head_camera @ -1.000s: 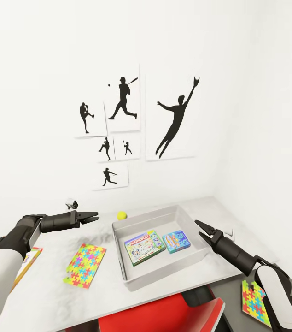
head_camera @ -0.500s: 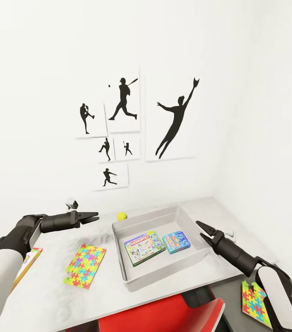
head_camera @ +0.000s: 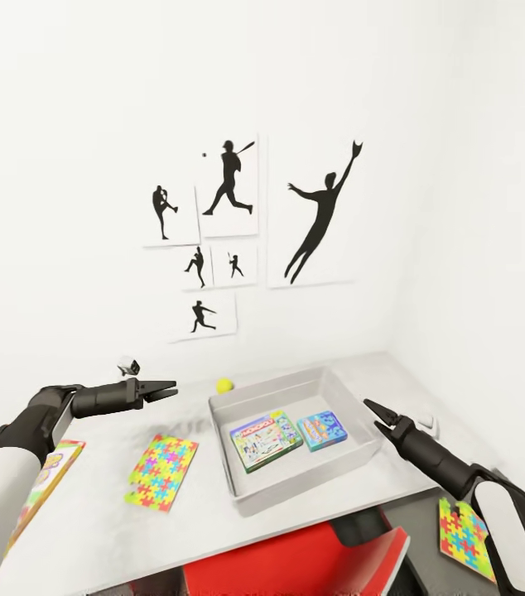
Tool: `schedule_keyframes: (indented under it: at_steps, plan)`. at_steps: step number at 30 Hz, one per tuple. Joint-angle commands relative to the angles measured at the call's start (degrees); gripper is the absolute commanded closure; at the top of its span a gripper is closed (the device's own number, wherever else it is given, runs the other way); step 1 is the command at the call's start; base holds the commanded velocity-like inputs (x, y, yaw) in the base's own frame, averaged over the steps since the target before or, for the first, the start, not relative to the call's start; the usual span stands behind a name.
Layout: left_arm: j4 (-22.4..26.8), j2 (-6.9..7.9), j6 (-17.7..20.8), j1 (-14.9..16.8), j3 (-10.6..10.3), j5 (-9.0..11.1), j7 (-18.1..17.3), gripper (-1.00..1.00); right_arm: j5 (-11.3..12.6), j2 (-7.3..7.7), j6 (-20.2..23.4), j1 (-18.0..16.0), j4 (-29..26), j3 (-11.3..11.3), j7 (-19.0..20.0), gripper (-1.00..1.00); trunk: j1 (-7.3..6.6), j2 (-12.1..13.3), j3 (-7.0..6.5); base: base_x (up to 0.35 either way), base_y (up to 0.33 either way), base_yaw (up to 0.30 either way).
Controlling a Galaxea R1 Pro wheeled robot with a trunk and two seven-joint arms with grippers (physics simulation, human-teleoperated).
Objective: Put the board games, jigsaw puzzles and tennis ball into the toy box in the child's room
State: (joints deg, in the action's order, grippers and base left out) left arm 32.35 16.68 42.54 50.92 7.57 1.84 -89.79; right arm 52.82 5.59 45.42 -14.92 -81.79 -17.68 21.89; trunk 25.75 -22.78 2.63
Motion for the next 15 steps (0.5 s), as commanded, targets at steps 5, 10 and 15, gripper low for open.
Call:
schedule_keyframes:
  at_steps: [5,10,15]
  plan:
    - [0.0,0.02,0.6,0.1,0.0,0.0,-0.2,-1.0,-0.3,-0.05,0.2,-0.1,-0.1,-1.1,0.3,-1.0,0.03,-0.1,0.14,-0.106,0.229,0.004]
    - [0.0,0.04,0.6,0.1,0.0,0.0,-0.2,-1.0,-0.3,-0.05,0.0,0.0,-0.1,-1.3,0.3,-1.0,0.03,-0.1,0.25,-0.107,0.255,0.144]
    - [0.0,0.41,0.6,0.1,0.0,0.0,-0.2,-1.0,-0.4,-0.05,0.0,0.0,0.0,-1.4,0.3,-1.0,0.03,-0.1,0.41,-0.106,0.263,0.244]
